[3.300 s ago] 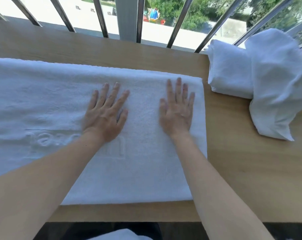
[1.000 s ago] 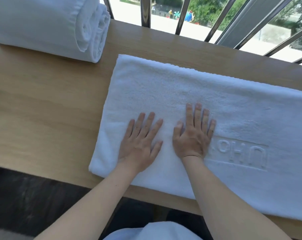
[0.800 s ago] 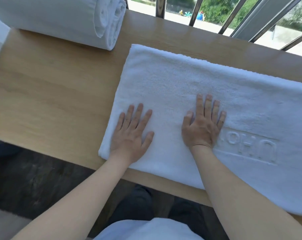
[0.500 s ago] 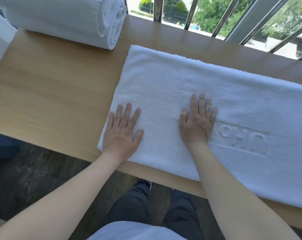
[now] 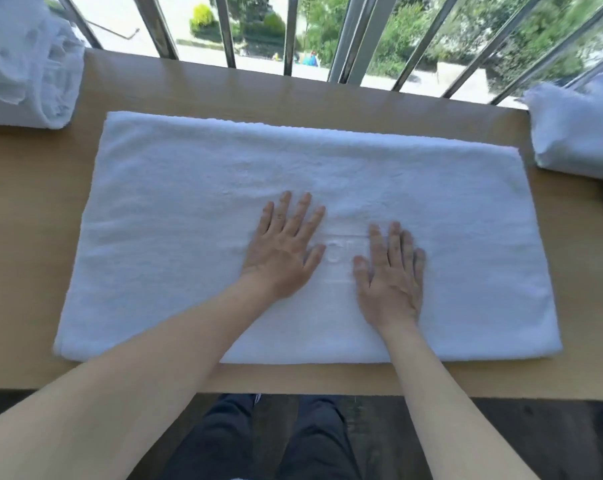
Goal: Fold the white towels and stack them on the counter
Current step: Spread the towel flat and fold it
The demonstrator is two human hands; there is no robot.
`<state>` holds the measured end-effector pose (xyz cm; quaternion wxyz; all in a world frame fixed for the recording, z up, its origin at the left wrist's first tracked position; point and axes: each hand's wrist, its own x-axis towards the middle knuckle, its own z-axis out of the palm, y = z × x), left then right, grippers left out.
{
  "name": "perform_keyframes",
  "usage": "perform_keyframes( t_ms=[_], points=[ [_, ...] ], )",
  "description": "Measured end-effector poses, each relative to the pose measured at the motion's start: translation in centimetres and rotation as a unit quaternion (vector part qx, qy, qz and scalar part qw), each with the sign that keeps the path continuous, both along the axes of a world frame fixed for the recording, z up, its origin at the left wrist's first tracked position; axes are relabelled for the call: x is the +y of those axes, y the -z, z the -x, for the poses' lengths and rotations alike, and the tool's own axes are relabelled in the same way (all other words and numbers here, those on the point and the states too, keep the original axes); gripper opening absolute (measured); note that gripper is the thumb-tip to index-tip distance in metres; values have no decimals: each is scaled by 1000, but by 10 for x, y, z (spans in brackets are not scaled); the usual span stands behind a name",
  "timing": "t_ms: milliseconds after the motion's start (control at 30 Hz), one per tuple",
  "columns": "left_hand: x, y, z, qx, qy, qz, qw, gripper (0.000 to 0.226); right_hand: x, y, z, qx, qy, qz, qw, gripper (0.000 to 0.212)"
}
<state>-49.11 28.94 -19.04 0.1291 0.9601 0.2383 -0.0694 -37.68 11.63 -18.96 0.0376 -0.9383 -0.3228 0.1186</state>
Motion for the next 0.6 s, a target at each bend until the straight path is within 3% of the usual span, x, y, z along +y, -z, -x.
perform_keyframes(
  t_ms=[367, 600],
  points=[
    [-51, 2, -176, -21, 53, -10, 998, 66, -108, -3, -116, 1, 135, 0, 991, 60],
    [-120, 3, -286, -14, 119, -3, 993, 68, -155, -10, -159, 8, 203, -70, 977, 59]
  ],
)
